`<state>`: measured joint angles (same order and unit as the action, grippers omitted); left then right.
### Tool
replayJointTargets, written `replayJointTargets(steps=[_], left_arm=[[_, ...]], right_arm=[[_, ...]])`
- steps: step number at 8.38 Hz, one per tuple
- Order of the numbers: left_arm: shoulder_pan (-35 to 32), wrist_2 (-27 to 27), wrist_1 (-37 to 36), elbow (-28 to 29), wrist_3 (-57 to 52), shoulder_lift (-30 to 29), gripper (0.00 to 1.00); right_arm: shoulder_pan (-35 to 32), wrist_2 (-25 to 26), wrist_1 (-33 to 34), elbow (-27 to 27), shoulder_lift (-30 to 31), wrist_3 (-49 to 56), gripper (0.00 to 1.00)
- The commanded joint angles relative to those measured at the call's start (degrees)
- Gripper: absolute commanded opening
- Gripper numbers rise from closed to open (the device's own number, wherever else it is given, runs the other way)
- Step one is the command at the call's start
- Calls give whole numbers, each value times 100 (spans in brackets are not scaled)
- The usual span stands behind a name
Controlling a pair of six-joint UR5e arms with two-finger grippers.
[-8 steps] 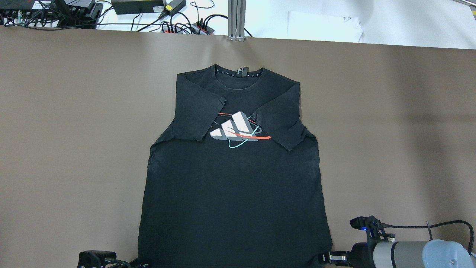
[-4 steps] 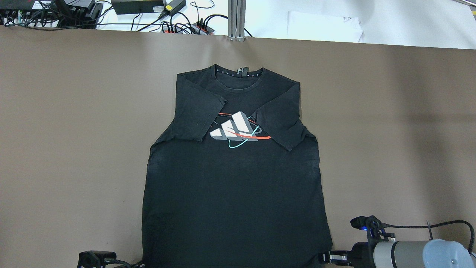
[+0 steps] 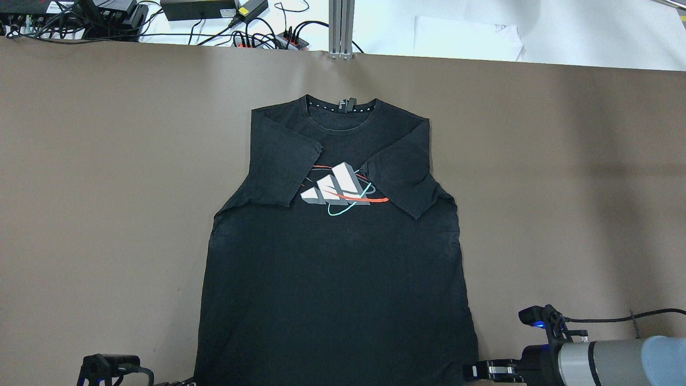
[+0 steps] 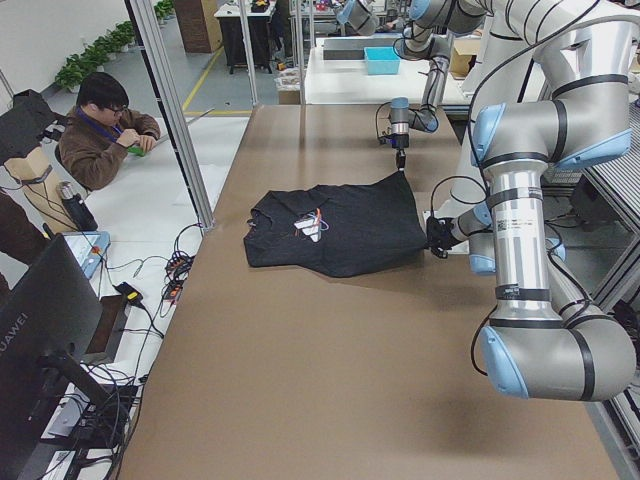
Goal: Fold clothes
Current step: 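Lower both grippers and grasp the two hem corners nearest the robot, then lift the hem with both grippers and fold it toward the collar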
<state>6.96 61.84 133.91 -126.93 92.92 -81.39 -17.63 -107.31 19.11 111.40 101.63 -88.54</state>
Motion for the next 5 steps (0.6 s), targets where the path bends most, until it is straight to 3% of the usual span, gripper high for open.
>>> replayJointTargets(steps=[1, 3, 5], left_arm=[[-46, 589, 135, -682, -11, 133, 0], [50, 873, 380, -719, -99, 115, 0], [226, 873, 915, -737, -300, 280, 0]], right_arm=[[-136, -614, -1421, 5, 277, -276, 0], [-136, -1044, -3141, -5, 637, -1178, 0], [-136, -1501, -4357, -13, 1007, -1655, 0]])
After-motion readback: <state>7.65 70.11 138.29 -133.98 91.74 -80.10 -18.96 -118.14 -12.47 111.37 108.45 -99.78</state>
